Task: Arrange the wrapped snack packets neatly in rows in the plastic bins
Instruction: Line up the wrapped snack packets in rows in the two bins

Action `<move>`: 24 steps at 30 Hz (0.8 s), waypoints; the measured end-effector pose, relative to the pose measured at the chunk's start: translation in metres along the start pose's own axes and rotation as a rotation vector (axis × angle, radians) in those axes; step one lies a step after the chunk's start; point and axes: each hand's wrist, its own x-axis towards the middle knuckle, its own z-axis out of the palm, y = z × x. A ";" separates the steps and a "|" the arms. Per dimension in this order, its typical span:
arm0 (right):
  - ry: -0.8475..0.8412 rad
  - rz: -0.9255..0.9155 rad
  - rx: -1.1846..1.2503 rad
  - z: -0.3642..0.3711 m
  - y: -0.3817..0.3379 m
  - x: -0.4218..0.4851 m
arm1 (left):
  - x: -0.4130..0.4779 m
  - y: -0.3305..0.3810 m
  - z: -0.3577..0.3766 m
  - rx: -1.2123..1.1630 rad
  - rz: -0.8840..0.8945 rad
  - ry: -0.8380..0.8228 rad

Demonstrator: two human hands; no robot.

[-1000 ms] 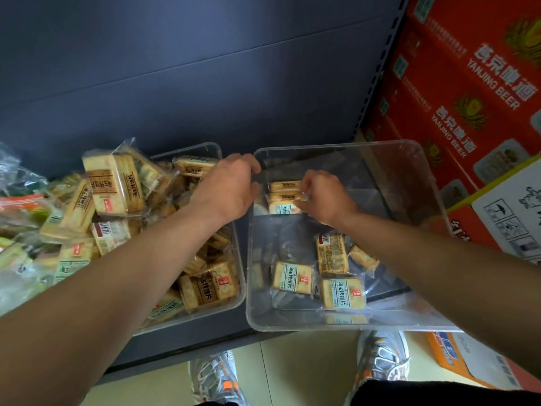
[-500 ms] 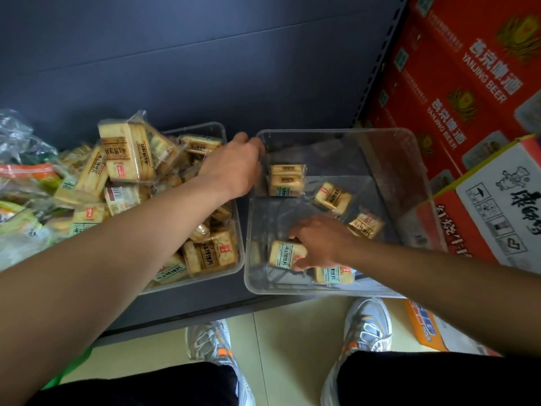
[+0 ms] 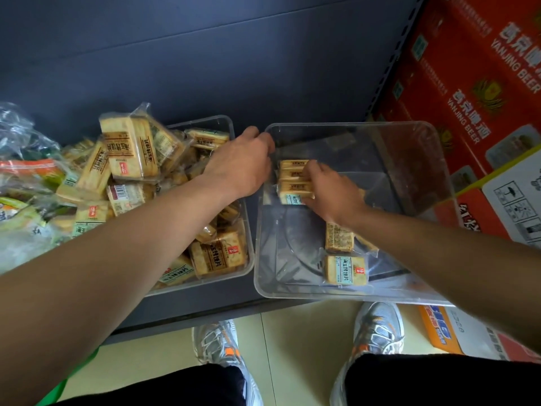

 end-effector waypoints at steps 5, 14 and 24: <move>0.044 -0.006 -0.118 0.007 -0.007 0.004 | 0.001 -0.001 0.003 0.025 0.014 0.019; -0.305 0.046 0.032 -0.049 0.034 -0.053 | -0.026 0.036 -0.020 0.243 0.169 0.050; -0.522 0.067 -0.068 -0.010 0.043 -0.095 | -0.071 0.073 0.030 0.225 0.375 -0.453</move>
